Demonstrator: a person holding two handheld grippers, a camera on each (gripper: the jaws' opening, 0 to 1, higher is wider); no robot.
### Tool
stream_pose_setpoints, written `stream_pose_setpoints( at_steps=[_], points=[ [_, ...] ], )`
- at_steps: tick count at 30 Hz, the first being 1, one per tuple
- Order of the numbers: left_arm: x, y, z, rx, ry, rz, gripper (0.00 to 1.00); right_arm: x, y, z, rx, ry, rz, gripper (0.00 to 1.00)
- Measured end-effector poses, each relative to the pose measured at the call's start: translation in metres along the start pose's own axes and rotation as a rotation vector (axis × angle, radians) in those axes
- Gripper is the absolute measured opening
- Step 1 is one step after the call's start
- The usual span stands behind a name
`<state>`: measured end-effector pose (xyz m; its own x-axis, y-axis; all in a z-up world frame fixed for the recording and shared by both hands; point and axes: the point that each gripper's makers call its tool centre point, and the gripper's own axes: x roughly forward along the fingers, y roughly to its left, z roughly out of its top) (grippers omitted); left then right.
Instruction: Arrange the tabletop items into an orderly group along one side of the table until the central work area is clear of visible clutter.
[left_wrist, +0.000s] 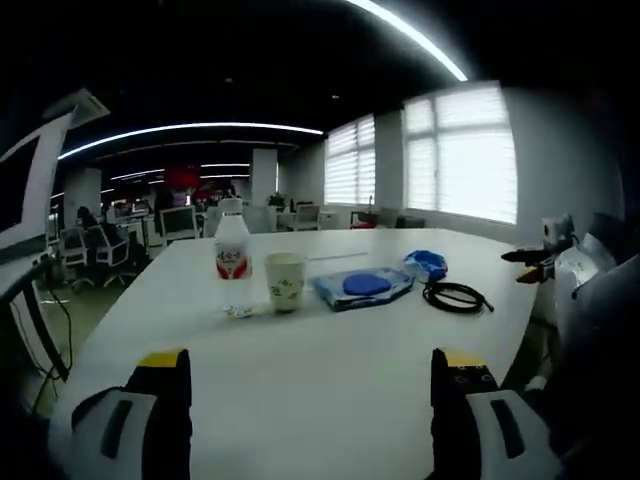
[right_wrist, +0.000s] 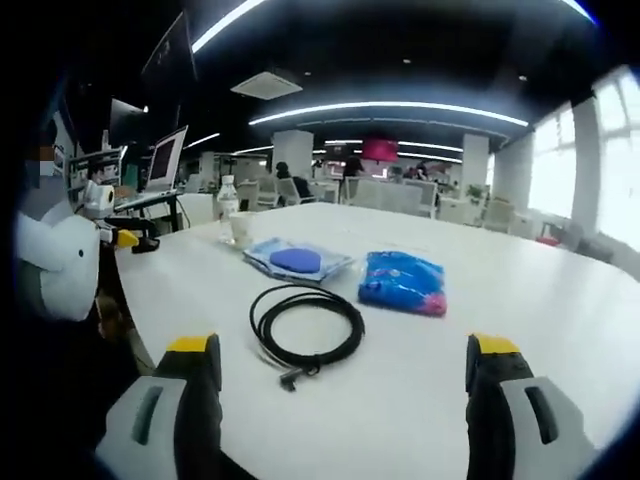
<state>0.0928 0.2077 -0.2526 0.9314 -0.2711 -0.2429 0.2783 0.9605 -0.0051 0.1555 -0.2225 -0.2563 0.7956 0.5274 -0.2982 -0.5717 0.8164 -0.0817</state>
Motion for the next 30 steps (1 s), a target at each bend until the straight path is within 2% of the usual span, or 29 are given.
stream_pose_setpoints(
  at_steps=[1,10,21,27,30],
  points=[
    [0.001,-0.001,0.000,-0.009,-0.001,-0.003,1.00,0.000,-0.001,-0.003,-0.007,0.019,-0.009,1.00],
    [0.006,-0.004,0.002,-0.016,-0.011,-0.012,1.00,0.007,0.002,-0.013,-0.027,0.046,0.005,0.99],
    [0.013,-0.006,-0.004,-0.005,0.024,-0.024,1.00,0.013,-0.002,-0.020,-0.049,0.078,0.002,0.95],
    [0.013,-0.009,-0.006,-0.008,0.017,-0.040,1.00,0.015,-0.001,-0.021,-0.084,0.100,-0.015,0.94],
    [0.008,-0.011,-0.005,0.001,-0.005,-0.051,1.00,0.017,0.004,-0.019,-0.095,0.115,-0.010,0.93]
  ],
)
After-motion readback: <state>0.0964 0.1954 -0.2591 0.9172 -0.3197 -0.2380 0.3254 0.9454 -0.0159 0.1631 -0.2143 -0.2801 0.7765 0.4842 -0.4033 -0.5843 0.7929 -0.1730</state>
